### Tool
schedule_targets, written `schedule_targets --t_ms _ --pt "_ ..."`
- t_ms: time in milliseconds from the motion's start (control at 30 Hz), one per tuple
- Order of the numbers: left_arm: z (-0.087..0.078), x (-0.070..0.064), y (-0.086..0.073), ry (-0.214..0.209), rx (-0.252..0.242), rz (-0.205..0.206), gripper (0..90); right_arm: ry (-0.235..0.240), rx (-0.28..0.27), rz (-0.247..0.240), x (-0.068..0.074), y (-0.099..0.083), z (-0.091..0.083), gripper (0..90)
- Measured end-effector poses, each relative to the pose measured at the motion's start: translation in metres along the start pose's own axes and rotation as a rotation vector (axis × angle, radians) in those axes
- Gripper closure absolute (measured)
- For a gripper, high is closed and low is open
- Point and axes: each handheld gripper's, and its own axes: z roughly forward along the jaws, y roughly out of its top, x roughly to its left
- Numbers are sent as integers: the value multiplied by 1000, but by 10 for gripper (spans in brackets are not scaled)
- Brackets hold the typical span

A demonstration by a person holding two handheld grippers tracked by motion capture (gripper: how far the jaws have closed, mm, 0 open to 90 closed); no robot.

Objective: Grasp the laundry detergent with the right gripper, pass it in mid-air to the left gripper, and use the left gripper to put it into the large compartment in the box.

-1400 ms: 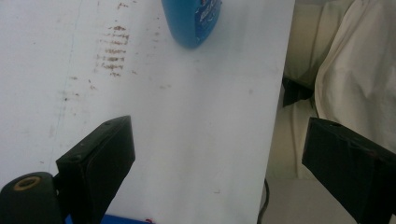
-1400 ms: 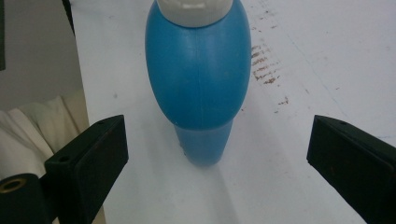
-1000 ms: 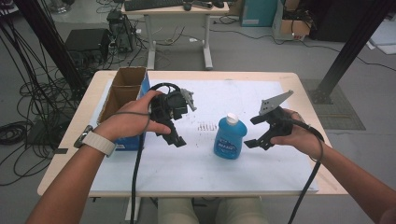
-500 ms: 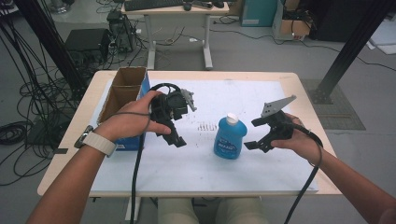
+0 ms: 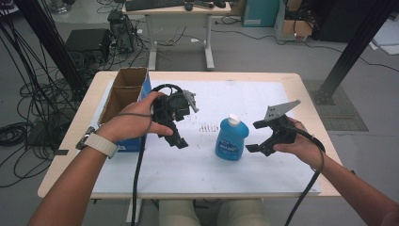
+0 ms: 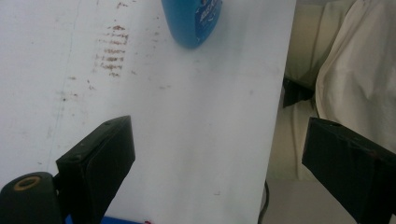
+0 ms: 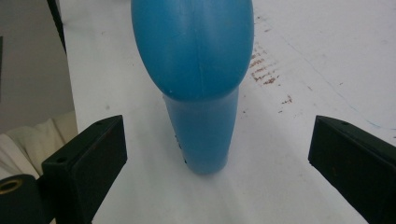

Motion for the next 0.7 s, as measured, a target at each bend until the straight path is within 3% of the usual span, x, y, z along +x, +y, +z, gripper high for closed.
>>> schedule_targets --t_ms 700 --pt "0 0 -1 -1 -3 -2 98 -1 -44 5 0 -6 3 51"
